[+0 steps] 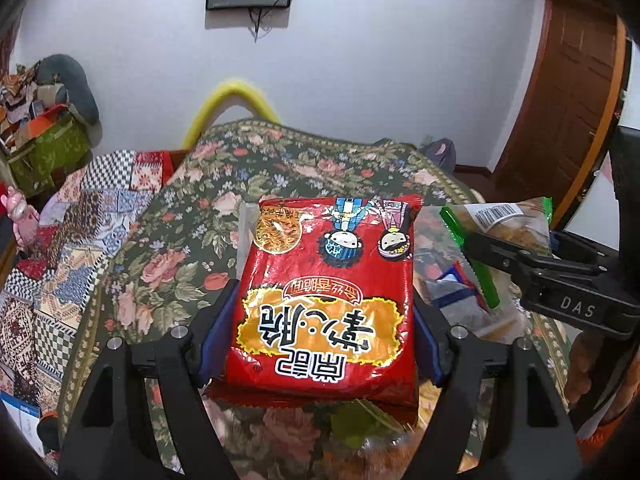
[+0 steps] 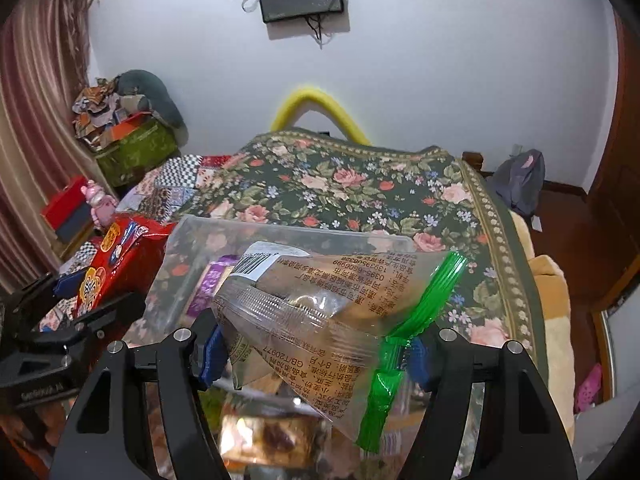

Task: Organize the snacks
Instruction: 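Place the red chip bag and cookie zip bag into the clear box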

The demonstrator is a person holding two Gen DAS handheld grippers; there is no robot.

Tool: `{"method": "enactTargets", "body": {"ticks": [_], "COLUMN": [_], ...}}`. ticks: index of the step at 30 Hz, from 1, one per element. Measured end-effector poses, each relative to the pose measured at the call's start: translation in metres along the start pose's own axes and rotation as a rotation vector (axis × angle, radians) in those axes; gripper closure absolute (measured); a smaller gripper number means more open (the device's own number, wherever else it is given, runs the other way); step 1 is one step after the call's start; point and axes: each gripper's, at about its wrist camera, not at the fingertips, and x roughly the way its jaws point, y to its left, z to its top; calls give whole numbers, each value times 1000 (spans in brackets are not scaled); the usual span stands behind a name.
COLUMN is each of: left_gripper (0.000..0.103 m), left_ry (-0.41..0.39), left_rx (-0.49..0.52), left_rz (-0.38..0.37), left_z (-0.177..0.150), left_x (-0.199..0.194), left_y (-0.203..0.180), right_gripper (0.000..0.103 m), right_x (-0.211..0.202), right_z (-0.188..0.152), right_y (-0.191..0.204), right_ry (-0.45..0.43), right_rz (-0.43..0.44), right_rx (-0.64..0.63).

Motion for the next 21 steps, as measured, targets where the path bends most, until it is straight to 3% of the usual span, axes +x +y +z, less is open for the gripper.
{"method": "enactTargets", "body": {"ticks": [9, 13, 21], "left_gripper": [26, 22, 20], "left_ry": [61, 38, 3], "left_rx": [-41, -33, 12], "left_rz": [-7, -10, -5], "left_z": [1, 1, -11], "left_x": [33, 21, -26], "left_y": [7, 5, -4], "right_gripper": [29, 21, 19], "right_x": [25, 12, -38], "right_z": [-3, -6, -16], "right_y": [1, -2, 5], "right_ry": [69, 45, -12], "right_rz": [-34, -31, 9], "right_rx": [-39, -32, -59]}}
